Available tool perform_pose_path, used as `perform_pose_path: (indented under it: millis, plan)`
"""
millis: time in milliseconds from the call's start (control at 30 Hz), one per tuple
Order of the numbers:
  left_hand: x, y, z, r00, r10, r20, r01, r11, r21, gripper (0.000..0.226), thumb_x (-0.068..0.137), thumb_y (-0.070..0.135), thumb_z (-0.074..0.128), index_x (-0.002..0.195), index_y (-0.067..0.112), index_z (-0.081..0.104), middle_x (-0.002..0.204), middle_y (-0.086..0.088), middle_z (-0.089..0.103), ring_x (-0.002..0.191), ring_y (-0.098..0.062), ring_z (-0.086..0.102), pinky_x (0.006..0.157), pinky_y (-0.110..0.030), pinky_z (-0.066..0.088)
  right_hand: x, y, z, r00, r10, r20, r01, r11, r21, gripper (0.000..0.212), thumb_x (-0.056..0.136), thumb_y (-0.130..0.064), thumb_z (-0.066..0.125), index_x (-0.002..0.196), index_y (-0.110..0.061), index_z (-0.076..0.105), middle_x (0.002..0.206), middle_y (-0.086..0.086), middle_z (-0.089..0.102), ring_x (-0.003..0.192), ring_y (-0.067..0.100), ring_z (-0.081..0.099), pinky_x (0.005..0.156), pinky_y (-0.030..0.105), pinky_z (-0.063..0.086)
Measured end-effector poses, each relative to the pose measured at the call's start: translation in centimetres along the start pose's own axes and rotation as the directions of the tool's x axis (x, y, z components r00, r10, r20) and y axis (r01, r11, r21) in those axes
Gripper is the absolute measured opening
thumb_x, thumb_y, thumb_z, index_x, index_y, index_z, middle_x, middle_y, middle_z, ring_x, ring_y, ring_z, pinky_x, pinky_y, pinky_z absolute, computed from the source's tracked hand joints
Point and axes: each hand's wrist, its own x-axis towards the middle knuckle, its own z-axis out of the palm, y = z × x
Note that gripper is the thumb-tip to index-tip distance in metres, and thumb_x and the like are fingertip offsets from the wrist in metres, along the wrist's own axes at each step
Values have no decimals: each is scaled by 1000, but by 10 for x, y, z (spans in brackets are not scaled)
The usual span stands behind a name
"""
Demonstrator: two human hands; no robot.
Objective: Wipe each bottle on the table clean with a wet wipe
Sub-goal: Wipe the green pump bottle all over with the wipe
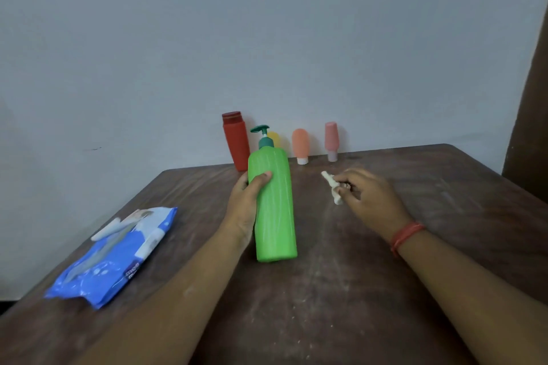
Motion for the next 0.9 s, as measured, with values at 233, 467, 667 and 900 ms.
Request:
perform_pose_path:
  millis: [233,467,667,900]
  plan:
    - [-28,-1,-17,981,-112,157,139,975,-172,73,75,51,83,136,20,58,122,-24,70,103,-40,72,80,-50,59,-20,-55,18,987,-155,40,157,986,-48,21,89,-1,66,109,-9,70,102,-1,67,91,6,57,81,2,36]
    - [-33,-14,-8,894,-194,404,298,931,-211,82,92,73,50,136,6,62,129,-25,64,112,-38,65,104,-59,49,-15,-62,20,997,-74,-25,74,997,-5,34,93,-1,61,127,-6,63,120,4,63,109,11,57,96,12,38]
    - [-34,-23,-3,832,-218,509,369,904,-215,75,95,73,40,130,13,69,116,-20,71,98,-32,71,87,-51,59,-17,-64,28,989,-151,0,150,979,-141,39,95,-7,56,134,-6,58,134,6,53,123,18,49,107,13,30]
    - [-35,-24,2,801,-234,551,363,922,-137,81,94,75,34,134,11,65,123,-21,67,98,-29,68,83,-45,59,-4,-39,20,951,-308,13,292,885,-362,37,94,-9,62,132,-9,62,133,12,56,122,27,51,98,45,51]
